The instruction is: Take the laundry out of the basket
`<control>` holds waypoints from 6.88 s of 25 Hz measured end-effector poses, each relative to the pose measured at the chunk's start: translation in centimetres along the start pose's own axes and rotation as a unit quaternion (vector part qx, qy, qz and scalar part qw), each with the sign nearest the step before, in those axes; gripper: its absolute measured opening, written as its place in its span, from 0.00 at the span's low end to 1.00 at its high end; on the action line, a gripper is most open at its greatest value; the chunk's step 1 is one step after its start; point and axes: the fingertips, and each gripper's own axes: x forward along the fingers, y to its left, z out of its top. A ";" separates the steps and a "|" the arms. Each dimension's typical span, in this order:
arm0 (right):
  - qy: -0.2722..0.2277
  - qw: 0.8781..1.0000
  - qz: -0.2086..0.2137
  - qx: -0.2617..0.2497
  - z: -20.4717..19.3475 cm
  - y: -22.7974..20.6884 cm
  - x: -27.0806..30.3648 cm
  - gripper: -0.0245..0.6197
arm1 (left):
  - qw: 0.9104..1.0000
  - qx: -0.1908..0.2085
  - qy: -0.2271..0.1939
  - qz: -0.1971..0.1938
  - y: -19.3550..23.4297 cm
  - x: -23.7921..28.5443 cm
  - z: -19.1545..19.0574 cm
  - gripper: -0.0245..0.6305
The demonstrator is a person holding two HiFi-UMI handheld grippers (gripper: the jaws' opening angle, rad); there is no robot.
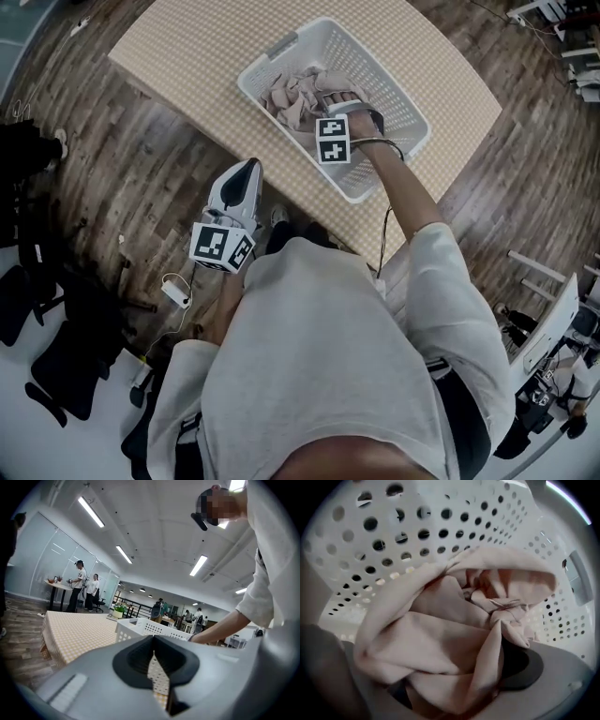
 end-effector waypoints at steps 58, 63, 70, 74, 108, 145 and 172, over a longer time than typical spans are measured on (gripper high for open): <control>-0.549 0.638 -0.145 0.520 -2.4 -10.1 -28.3 0.18 | 0.999 0.031 -0.036 -0.016 -2.9 0.0 3.1 0.05; -0.609 0.605 -0.181 0.480 -1.4 -10.5 -37.5 0.18 | 0.998 0.037 -0.044 -0.020 -4.5 -0.4 3.3 0.05; -0.657 0.578 -0.220 0.430 0.0 -8.2 -48.1 0.18 | 0.997 0.042 -0.056 -0.018 -6.4 -1.4 3.7 0.05; -0.675 0.569 -0.238 0.405 -0.3 -6.9 -52.3 0.18 | 0.997 0.049 -0.063 -0.020 -8.2 -1.9 3.7 0.05; -0.685 0.556 -0.313 0.350 10.8 19.3 -63.2 0.18 | 0.992 0.061 -0.066 -0.088 -20.7 -23.0 -2.6 0.05; -0.595 0.612 -0.231 0.467 9.4 55.0 -52.0 0.18 | 0.992 0.084 -0.073 -0.066 -42.4 -41.8 -10.3 0.05; -0.553 0.593 -0.274 0.517 10.1 54.5 -49.3 0.18 | 0.989 0.081 -0.074 -0.095 -39.6 -42.4 -9.0 0.05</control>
